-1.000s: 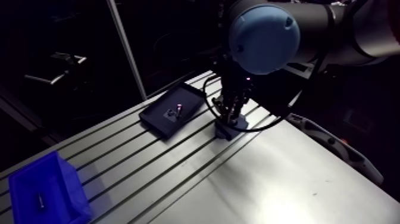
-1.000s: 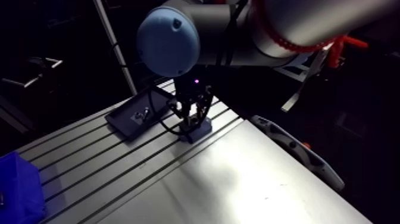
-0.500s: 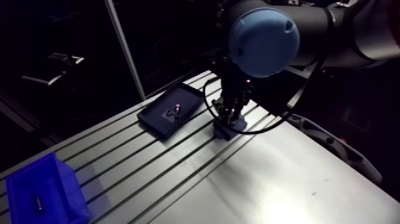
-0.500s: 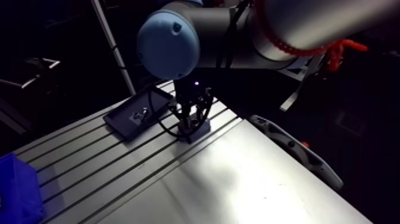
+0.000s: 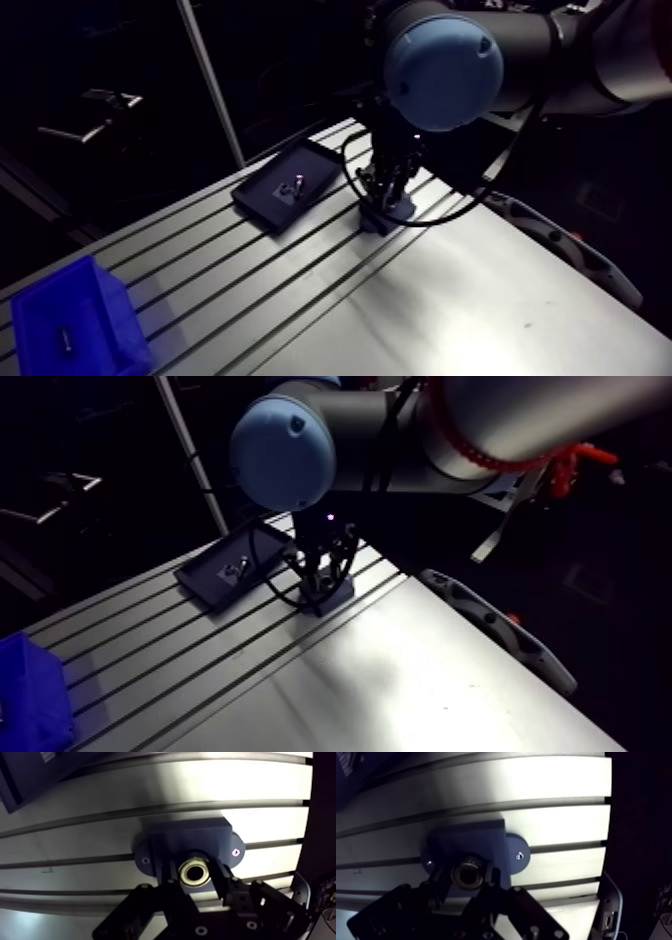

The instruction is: Pick up the bearing and press it into the housing until flush.

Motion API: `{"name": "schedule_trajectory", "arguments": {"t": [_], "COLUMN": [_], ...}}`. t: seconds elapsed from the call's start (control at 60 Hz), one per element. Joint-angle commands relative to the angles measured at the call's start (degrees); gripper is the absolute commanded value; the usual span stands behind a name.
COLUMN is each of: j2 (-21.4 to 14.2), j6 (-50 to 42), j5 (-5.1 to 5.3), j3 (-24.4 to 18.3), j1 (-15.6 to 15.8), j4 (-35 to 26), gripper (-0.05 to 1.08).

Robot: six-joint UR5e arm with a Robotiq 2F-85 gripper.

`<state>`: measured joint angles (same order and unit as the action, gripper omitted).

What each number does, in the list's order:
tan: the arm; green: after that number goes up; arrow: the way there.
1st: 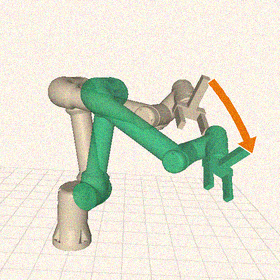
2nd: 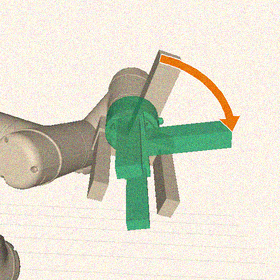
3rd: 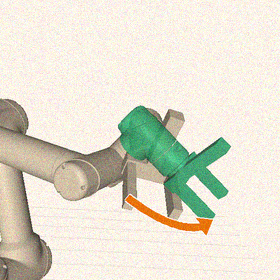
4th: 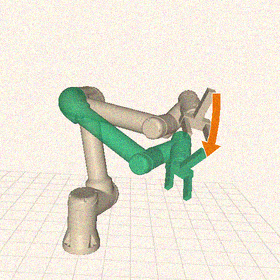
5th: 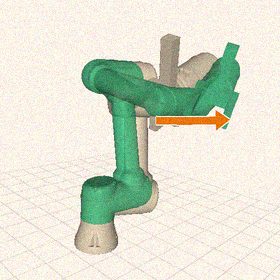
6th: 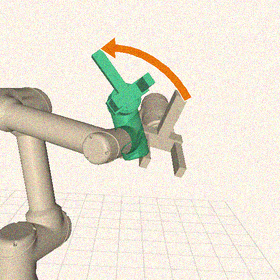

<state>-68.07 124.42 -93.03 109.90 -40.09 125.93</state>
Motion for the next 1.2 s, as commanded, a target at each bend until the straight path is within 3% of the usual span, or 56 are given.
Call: {"name": "schedule_trajectory", "arguments": {"t": [0.017, 0.883, 0.917, 0.933, 0.95, 0.967, 0.983, 1.0, 1.083, 1.2], "j2": [0.3, 0.6, 0.6, 0.6, 0.6, 0.5, 0.5, 0.5, 0.1, -0.3], "j6": [0.0, 0.0, 0.0, 0.0, 0.0, 0.0, 0.0, 0.0, 0.1, 0.2], "j5": [0.00, 0.00, 0.00, 0.00, 0.00, 0.00, 0.00, 0.07, 0.09, 0.17], "j3": [0.0, -0.3, -0.3, -0.3, -0.3, -0.3, -0.3, -0.3, -0.5, -0.8], "j1": [0.0, 0.0, 0.0, 0.0, 0.0, 0.0, 0.0, 0.0, 0.0, -0.1], "j4": [0.3, 0.4, 0.4, 0.4, 0.4, 0.3, 0.3, 0.3, 0.3, 0.2], "gripper": [0.62, 0.61, 0.58, 0.45, 0.45, 0.26, 0.26, 0.12, 0.02, 0.01]}}
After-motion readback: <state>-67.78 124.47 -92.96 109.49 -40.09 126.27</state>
